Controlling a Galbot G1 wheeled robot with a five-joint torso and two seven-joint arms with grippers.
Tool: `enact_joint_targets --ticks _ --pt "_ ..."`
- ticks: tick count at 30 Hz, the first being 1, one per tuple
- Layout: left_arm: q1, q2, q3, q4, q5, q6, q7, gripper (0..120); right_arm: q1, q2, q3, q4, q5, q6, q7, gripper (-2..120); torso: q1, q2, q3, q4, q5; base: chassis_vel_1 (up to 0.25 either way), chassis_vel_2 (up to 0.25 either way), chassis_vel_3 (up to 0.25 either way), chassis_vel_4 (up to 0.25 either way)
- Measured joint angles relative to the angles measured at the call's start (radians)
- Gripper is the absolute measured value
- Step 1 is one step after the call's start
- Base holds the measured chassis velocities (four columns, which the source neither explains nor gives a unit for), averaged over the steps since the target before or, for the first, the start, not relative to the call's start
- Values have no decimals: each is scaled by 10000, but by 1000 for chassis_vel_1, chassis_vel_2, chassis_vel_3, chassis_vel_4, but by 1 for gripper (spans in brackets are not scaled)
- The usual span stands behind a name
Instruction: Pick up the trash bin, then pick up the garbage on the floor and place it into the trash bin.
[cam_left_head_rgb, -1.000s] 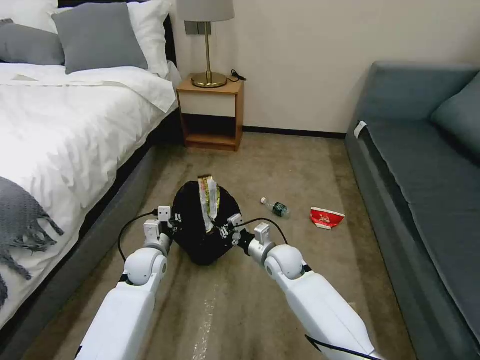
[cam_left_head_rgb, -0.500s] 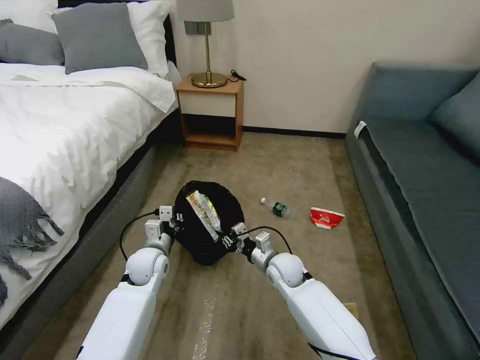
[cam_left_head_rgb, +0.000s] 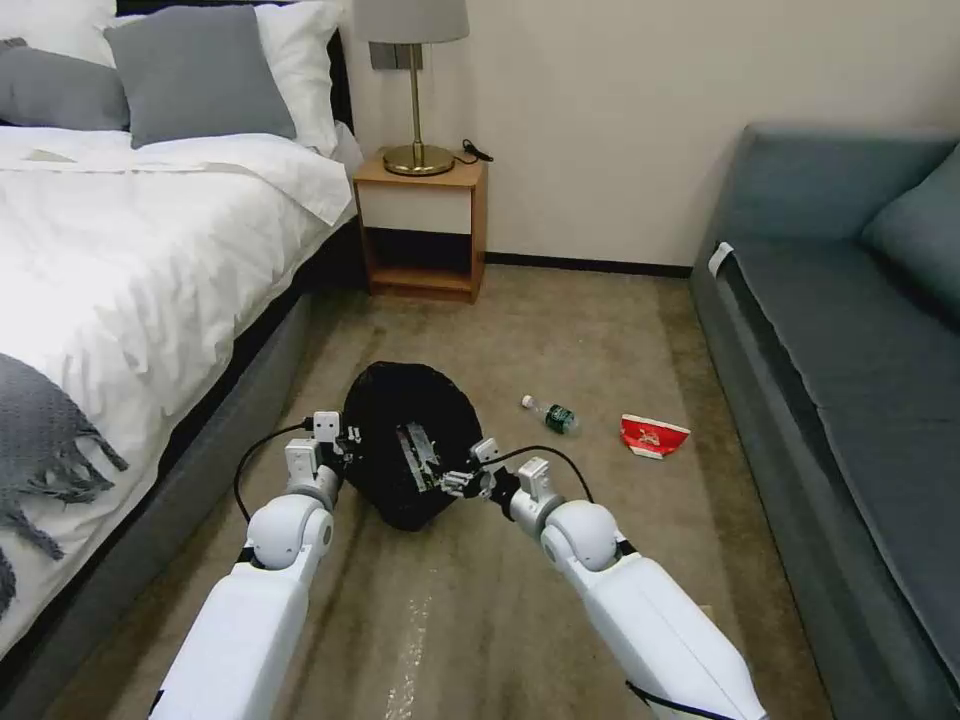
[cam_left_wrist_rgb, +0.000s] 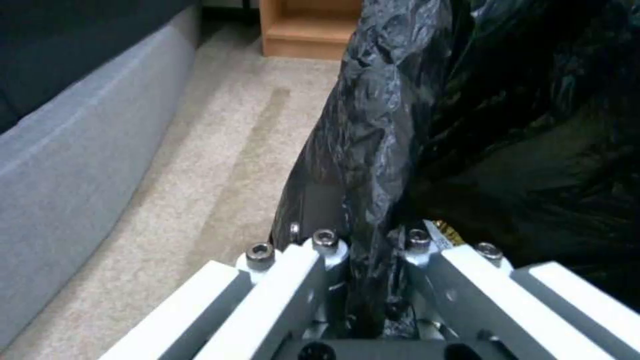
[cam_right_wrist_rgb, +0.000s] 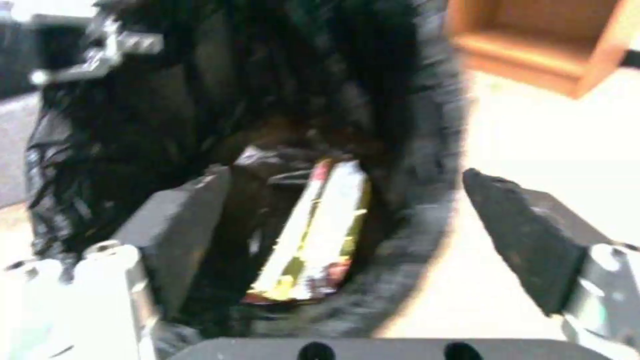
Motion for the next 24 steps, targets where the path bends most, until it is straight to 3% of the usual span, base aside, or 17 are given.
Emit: enact_joint_targets --ticks 4,6,7,10,14,17,24 --pt "66 79 -89 14 -13 -41 34 1 -69 -858 280 110 194 0 -83 99 0 0 0 0 2 0 0 0 0" --pt "124 85 -156 81 -17 -100 63 1 -237 -1726 467 53 81 26 -140 100 0 0 0 -4 0 0 0 0 0" --pt "124 85 -156 81 -17 -100 63 1 -237 -1726 467 53 81 26 -140 100 0 0 0 -4 0 0 0 0 0" --pt "222 74 -249 147 -20 -143 98 1 -522 -2481 765 -134 -685 121 -389 100 0 1 0 -3 2 0 0 0 0" --pt "249 74 -339 219 -32 -176 111 1 -753 -2906 1060 -269 -1256 199 -748 100 0 1 0 -1 2 0 0 0 0" --pt "238 56 -517 364 -99 -216 130 1 -1331 -3510 1738 -514 -2439 763 -1677 100 0 2 0 -3 2 0 0 0 0" --pt "204 -54 -556 592 -94 -335 173 1 -2308 -3890 2795 -651 -3633 1497 -2595 100 0 2 -1 -1 6 0 0 0 0"
